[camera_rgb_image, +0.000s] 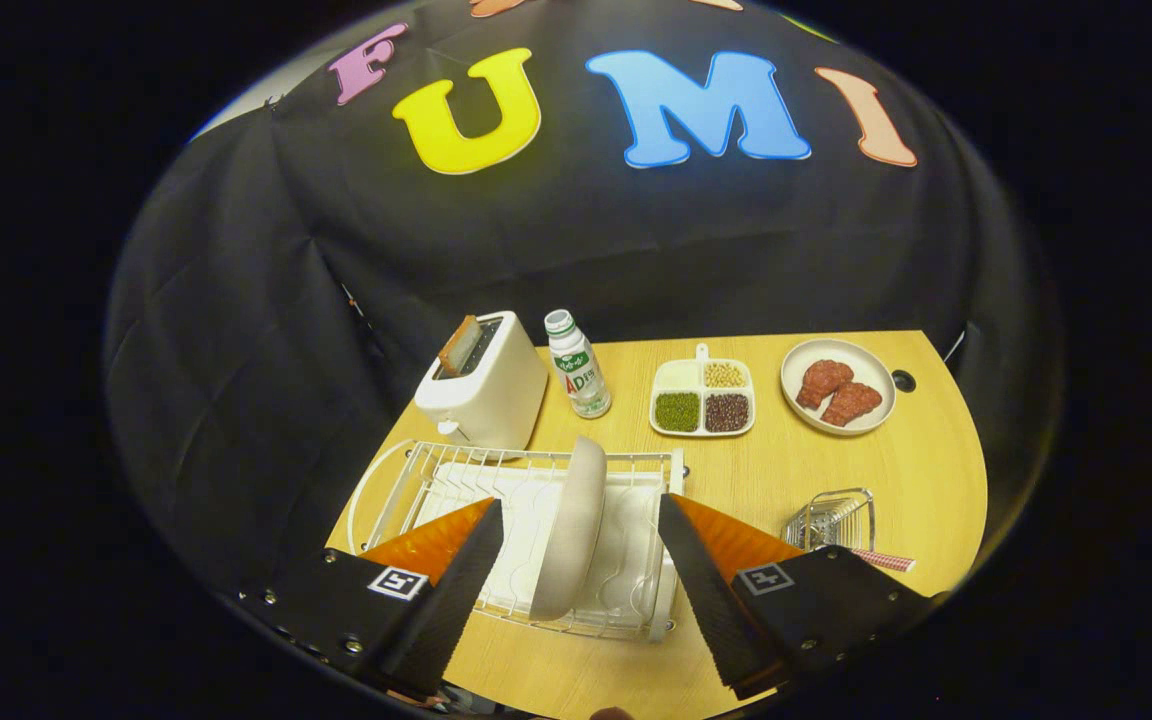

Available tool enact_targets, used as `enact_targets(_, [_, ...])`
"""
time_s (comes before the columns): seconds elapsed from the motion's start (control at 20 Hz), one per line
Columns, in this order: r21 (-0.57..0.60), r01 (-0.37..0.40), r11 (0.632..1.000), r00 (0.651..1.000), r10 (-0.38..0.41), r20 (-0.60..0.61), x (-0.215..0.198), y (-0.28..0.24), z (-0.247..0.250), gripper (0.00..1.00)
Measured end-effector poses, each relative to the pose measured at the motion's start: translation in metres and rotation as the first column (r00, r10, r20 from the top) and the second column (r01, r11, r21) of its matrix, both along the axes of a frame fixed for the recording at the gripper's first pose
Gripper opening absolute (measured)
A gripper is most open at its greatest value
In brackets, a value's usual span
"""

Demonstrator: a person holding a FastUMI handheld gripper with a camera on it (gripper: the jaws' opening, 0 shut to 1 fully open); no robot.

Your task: Take the plate from the dish rack, then take the spoon from the basket and place it into the plate.

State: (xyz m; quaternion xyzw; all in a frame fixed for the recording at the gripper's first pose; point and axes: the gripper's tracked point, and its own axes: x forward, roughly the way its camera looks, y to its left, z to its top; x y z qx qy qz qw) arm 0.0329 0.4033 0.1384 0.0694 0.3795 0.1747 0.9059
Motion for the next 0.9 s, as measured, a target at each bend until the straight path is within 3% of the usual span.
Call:
enact_targets(0.6, [-0.12, 0.044, 0.992, 0.974, -0.069, -0.214, 0.025, 0.02, -0.072, 0.97])
enact_targets(0.9, [-0.176, 0.037, 0.984, 0.944, -0.092, -0.318, 0.029, 0.023, -0.106, 0.97])
